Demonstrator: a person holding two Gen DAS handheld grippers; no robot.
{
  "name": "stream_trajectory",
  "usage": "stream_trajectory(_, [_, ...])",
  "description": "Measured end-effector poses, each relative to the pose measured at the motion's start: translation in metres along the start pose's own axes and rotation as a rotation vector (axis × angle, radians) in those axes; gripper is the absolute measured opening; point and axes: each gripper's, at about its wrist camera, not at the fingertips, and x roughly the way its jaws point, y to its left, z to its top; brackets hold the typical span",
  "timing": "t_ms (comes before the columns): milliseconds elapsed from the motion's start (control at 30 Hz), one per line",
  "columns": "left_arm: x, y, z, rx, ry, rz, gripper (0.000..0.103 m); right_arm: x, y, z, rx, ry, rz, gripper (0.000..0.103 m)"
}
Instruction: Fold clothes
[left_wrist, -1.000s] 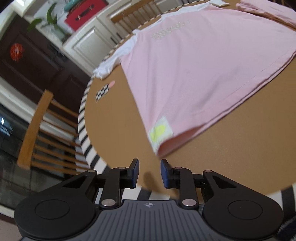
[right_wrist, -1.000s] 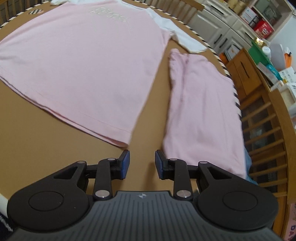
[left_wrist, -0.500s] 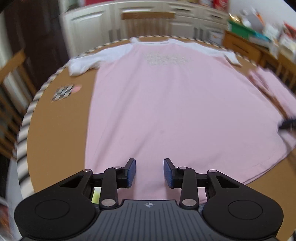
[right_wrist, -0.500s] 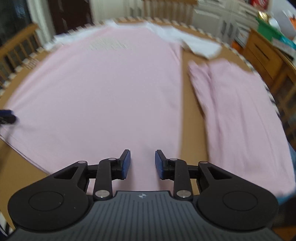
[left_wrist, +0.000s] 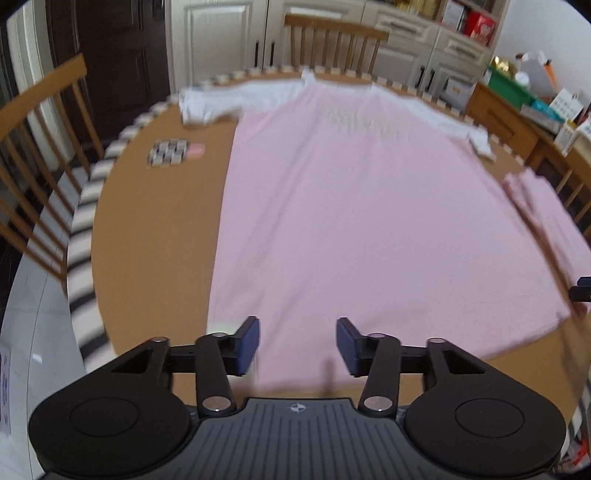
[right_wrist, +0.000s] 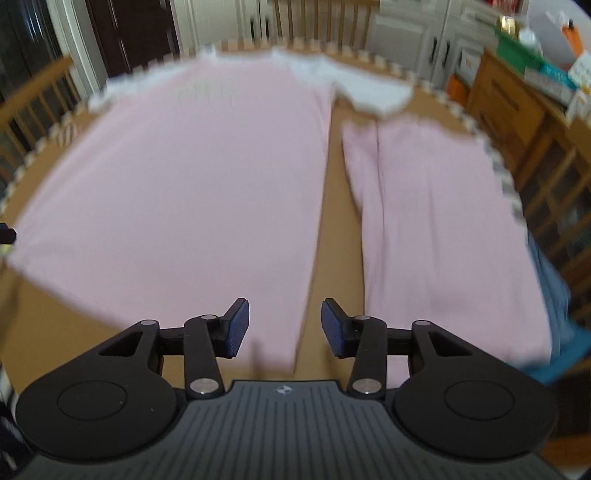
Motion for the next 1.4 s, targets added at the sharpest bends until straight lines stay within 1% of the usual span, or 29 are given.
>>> stream_trajectory(67, [0.014,0.004,0.038,0.059,-0.047,0.027,0.064,0.003,-0.002,0.03,-0.013,-0.079,-0.023,0.046])
stream_trajectory(133, [0.029,0.008,0.076,0.12,-0.094,0.056,0.064,0.011,-0.01,0.065,-0.024,-0.162,-0.07,0.048])
stream_trajectory(200, [0.052,0.023,0.118,0.169,-0.132,0.11,0.064,0.026,-0.024,0.101,-0.003,-0.197,-0.113,0.048])
stream_trajectory(267, [0.081,0.05,0.16,0.16,-0.13,0.148,0.065,0.047,-0.044,0.134,0.063,-0.199,-0.128,0.048])
stream_trajectory(300, [0.097,0.067,0.181,0.129,-0.127,0.167,0.064,0.057,-0.057,0.149,0.111,-0.194,-0.135,0.048])
stream_trajectory(367, [0.129,0.103,0.218,0.02,-0.108,0.184,0.064,0.08,-0.08,0.175,0.2,-0.186,-0.154,0.048])
stream_trajectory(400, [0.147,0.12,0.234,-0.043,-0.086,0.183,0.061,0.093,-0.09,0.186,0.233,-0.185,-0.166,0.048])
stream_trajectory(467, [0.176,0.149,0.26,-0.147,-0.066,0.196,0.06,0.121,-0.103,0.204,0.276,-0.163,-0.203,0.048])
stream_trajectory(533, [0.2,0.167,0.28,-0.211,-0.051,0.214,0.06,0.145,-0.112,0.218,0.313,-0.148,-0.225,0.048])
stream_trajectory(567, [0.211,0.175,0.287,-0.235,-0.04,0.21,0.06,0.156,-0.116,0.223,0.334,-0.143,-0.233,0.048])
stream_trajectory(667, [0.236,0.188,0.301,-0.272,-0.009,0.198,0.058,0.181,-0.13,0.236,0.43,-0.132,-0.262,0.048])
stream_trajectory(767, [0.254,0.197,0.309,-0.315,0.034,0.182,0.055,0.193,-0.142,0.242,0.529,-0.136,-0.247,0.048])
stream_trajectory(833, [0.263,0.204,0.311,-0.356,0.061,0.163,0.051,0.199,-0.149,0.244,0.569,-0.136,-0.245,0.048])
stream_trajectory(867, [0.266,0.207,0.31,-0.375,0.067,0.149,0.05,0.201,-0.153,0.244,0.591,-0.136,-0.239,0.048])
stream_trajectory(900, [0.266,0.207,0.309,-0.376,0.054,0.15,0.047,0.204,-0.158,0.244,0.615,-0.132,-0.232,0.048])
stream_trajectory(933, [0.268,0.206,0.309,-0.368,0.052,0.15,0.039,0.207,-0.162,0.244,0.639,-0.132,-0.224,0.048])
stream_trajectory(967, [0.269,0.205,0.31,-0.36,0.052,0.15,0.034,0.209,-0.168,0.243,0.664,-0.136,-0.218,0.048])
stream_trajectory(1033, [0.272,0.208,0.31,-0.38,0.061,0.121,0.007,0.21,-0.178,0.241,0.709,-0.144,-0.223,0.048])
stream_trajectory(1067, [0.273,0.209,0.308,-0.398,0.065,0.102,0.006,0.211,-0.183,0.239,0.731,-0.147,-0.229,0.048])
stream_trajectory(1167, [0.273,0.208,0.304,-0.4,0.058,0.1,0.004,0.217,-0.199,0.235,0.796,-0.141,-0.227,0.049])
stream_trajectory(1200, [0.273,0.208,0.302,-0.401,0.05,0.11,0.004,0.22,-0.202,0.234,0.809,-0.143,-0.214,0.049])
stream_trajectory(1333, [0.263,0.207,0.289,-0.466,0.02,0.169,0.004,0.234,-0.203,0.236,0.812,-0.168,-0.202,0.048])
stream_trajectory(1400, [0.258,0.208,0.285,-0.485,0.011,0.206,0.004,0.245,-0.2,0.243,0.764,-0.127,-0.229,0.037])
